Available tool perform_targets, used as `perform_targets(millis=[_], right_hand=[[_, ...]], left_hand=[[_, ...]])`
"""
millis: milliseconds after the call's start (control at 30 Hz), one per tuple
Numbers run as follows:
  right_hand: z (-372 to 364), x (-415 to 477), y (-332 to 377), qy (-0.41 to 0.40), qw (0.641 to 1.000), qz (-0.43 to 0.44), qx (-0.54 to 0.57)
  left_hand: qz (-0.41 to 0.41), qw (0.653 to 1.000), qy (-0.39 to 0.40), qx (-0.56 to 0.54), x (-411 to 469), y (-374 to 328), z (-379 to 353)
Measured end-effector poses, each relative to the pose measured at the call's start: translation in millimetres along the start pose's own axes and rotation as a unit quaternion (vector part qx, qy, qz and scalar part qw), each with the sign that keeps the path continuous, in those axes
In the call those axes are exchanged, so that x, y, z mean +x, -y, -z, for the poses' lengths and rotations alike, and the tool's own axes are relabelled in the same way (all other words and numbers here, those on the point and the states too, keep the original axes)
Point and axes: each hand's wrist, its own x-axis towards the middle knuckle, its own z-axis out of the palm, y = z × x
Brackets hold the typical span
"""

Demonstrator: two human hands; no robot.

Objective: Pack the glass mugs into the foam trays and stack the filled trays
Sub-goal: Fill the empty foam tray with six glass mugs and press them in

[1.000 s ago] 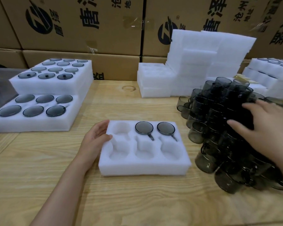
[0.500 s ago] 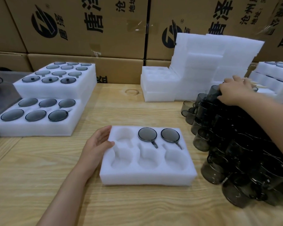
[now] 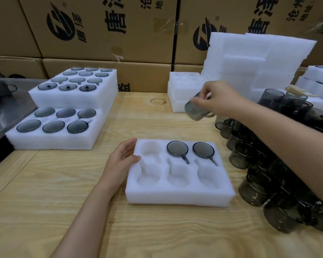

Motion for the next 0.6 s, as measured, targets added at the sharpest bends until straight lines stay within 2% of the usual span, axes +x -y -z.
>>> perform_targets(millis=[100,233,300,467,600], right_hand=[[-30,-9,39,0.061,0.998,-0.009,0.03],[-62,-8,71,0.137,0.99,0.004,-0.046],[-72,-5,80,0.166,0.984,-0.018,-0.066],[-93,1,91,0.204,0.974,-0.064,-0.081],[-103,2,94,0.197,0.972,-0.054,-0.118]], left_hand=[[0.002,1.0,0.0,-0.005,0,0,0],[0.005,1.0,0.004,-0.007,1,0,0],[0.007,1.0,0.004,-0.01,2,1,0],[0.011,1.0,0.006,-0.007,3,3,3],[0.008,1.0,0.005,-0.009,4,4,2]])
